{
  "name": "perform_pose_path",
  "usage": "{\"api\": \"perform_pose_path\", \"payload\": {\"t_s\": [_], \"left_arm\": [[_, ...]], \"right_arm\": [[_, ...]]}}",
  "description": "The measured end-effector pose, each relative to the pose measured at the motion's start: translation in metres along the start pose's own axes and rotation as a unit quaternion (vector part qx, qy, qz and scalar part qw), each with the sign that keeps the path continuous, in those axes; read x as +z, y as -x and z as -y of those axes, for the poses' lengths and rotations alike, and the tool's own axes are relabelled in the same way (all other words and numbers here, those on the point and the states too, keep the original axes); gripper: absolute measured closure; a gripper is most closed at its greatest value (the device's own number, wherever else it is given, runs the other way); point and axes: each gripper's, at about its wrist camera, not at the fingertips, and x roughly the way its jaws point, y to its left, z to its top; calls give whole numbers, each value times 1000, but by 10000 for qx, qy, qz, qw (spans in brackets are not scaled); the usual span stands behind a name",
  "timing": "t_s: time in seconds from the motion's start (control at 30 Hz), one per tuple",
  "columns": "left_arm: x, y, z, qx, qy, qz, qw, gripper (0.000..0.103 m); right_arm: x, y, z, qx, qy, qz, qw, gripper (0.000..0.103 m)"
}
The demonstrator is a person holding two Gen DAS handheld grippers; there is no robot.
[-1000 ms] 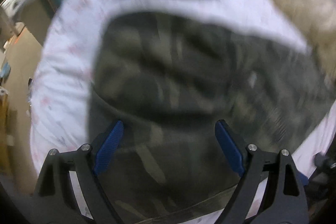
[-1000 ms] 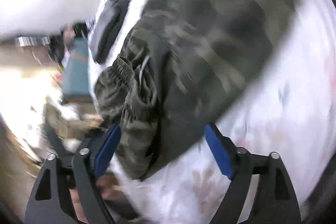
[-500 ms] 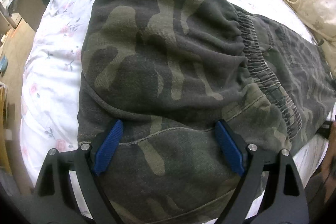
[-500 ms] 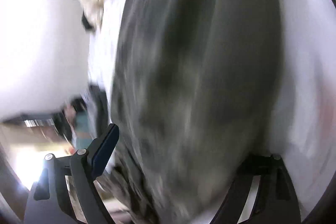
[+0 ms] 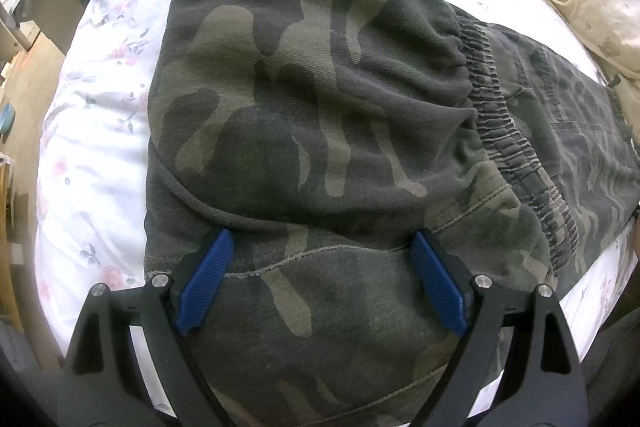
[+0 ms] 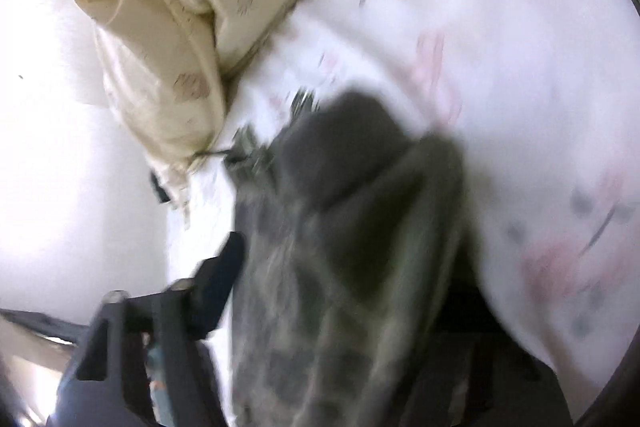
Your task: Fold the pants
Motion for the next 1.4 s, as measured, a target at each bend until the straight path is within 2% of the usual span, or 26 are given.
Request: {"api": "perform_pose_path", "payload": {"t_s": [0.03,0.07,0.17,0.3,0.37,0.43,0.57,0.67,0.73,0.8,0.83,0.87,0.93,0.97,1.0,1.03,1.07,1.1,1.13,1.23,1.3,1.33,1.4], "left_arm": [[0,0,0,2,6,-10,10000,15],[1,-1,0,9,17,-24,10000,14],[3,-3,1,50,55,-90,9999,14],[3,-2,2,28,72,-128,9999,14],[3,-1,0,-13,83,-142,9999,14],[2,0,0,-22,95,-161,9998,14],[3,1,-1,-19,127,-169,9998,14],[2,2,-3,-90,201,-163,9996,14],[2,5,-7,-162,280,-154,9994,14],[1,8,-11,-219,311,-140,9992,14],[1,9,-13,-230,317,-134,9991,14],[0,10,-15,-247,325,-129,9991,14],[-2,12,-19,-286,333,-118,9990,14],[-2,13,-20,-296,336,-115,9989,14],[-3,14,-23,-317,356,-116,9988,14],[-3,15,-26,-336,382,-112,9986,14],[-3,16,-30,-350,444,-104,9983,14],[-3,17,-32,-373,493,-103,9980,14],[-3,18,-35,-418,557,-107,9975,14],[-1,23,-43,-501,776,-82,9957,14],[-1,29,-48,-603,978,7,9934,14],[-1,33,-49,-645,1042,65,9924,14],[0,41,-51,-714,1085,208,9913,14]], "right_arm": [[-1,4,-1,-144,76,150,9998,72],[1,9,-1,-289,163,288,9990,84],[-3,23,-8,-495,518,539,9960,98],[-7,54,-39,-225,1331,763,9879,99],[-16,55,-67,-67,1809,703,9810,99],[-33,63,-94,307,2128,489,9754,99],[-89,79,-153,696,3159,99,9462,99],[-145,96,-196,1174,3858,-279,9147,99],[-195,111,-222,1560,4497,-584,8775,99],[-256,121,-237,1866,5338,-1170,8164,100],[-280,120,-235,1926,5632,-1433,7907,99],[-301,115,-229,1958,5810,-1759,7701,99],[-347,93,-199,1771,5942,-2632,7391,94],[-364,86,-183,1538,6007,-2846,7311,92],[-377,78,-168,1296,6045,-3032,7252,91],[-385,69,-152,1088,6024,-3260,7204,85],[-391,65,-141,946,6025,-3406,7156,72],[-394,65,-129,848,6018,-3611,7073,67],[-391,67,-126,841,5993,-3695,7052,61],[-378,77,-120,774,5772,-4120,7008,31],[-371,94,-122,939,5791,-4232,6904,31],[-363,96,-126,970,5837,-4142,6916,32],[-342,107,-133,1081,5761,-3620,7249,33]]}}
